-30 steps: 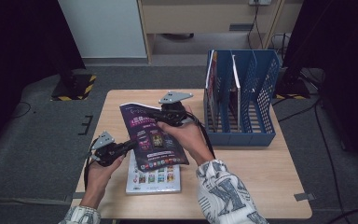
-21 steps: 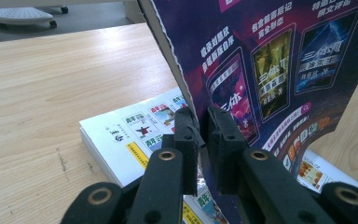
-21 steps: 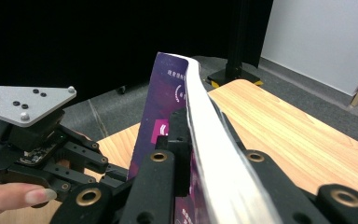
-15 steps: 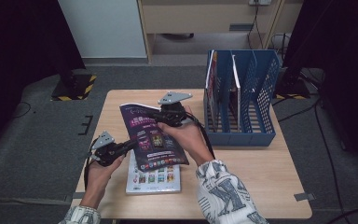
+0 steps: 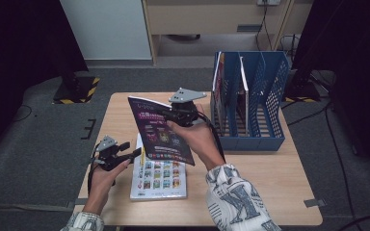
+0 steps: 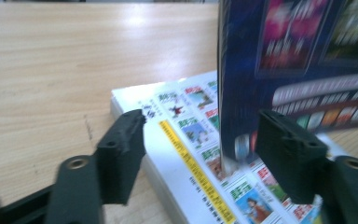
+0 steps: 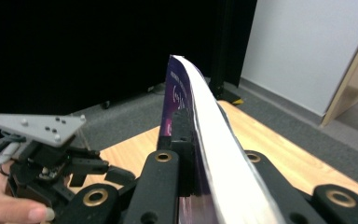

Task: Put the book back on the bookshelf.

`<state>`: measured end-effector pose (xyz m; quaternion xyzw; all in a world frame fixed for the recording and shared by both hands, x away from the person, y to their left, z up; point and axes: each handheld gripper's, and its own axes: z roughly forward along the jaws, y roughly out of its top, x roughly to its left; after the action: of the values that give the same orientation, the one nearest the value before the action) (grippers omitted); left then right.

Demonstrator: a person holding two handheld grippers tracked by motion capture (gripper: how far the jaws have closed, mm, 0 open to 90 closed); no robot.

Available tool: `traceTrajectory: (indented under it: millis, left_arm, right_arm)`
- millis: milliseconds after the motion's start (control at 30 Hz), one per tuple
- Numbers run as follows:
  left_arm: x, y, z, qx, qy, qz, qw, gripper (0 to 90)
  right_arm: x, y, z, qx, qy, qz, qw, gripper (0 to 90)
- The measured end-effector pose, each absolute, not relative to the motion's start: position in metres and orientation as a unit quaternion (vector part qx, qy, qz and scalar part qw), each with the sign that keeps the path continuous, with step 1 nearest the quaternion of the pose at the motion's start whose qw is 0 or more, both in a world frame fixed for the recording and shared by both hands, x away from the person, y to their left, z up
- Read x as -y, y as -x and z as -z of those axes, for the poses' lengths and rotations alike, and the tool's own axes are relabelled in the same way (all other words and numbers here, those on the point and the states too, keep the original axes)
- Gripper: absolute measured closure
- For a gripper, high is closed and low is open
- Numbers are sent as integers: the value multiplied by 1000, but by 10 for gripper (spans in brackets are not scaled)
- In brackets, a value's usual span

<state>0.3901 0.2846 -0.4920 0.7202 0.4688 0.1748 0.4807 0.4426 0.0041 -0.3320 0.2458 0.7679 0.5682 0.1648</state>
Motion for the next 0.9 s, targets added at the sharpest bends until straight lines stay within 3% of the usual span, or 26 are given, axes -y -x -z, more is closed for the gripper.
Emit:
traceTrajectory:
  millis: [567, 900]
  left_arm:
    - [-291, -396, 503, -506, -720, -167, 445, 111]
    - [-296, -397, 507, -522, -716, -168, 433, 101]
  right_arm:
    - [12, -444, 317, -742, -264, -579, 211, 840]
    - [21, -444, 313, -733, -277, -578, 227, 840]
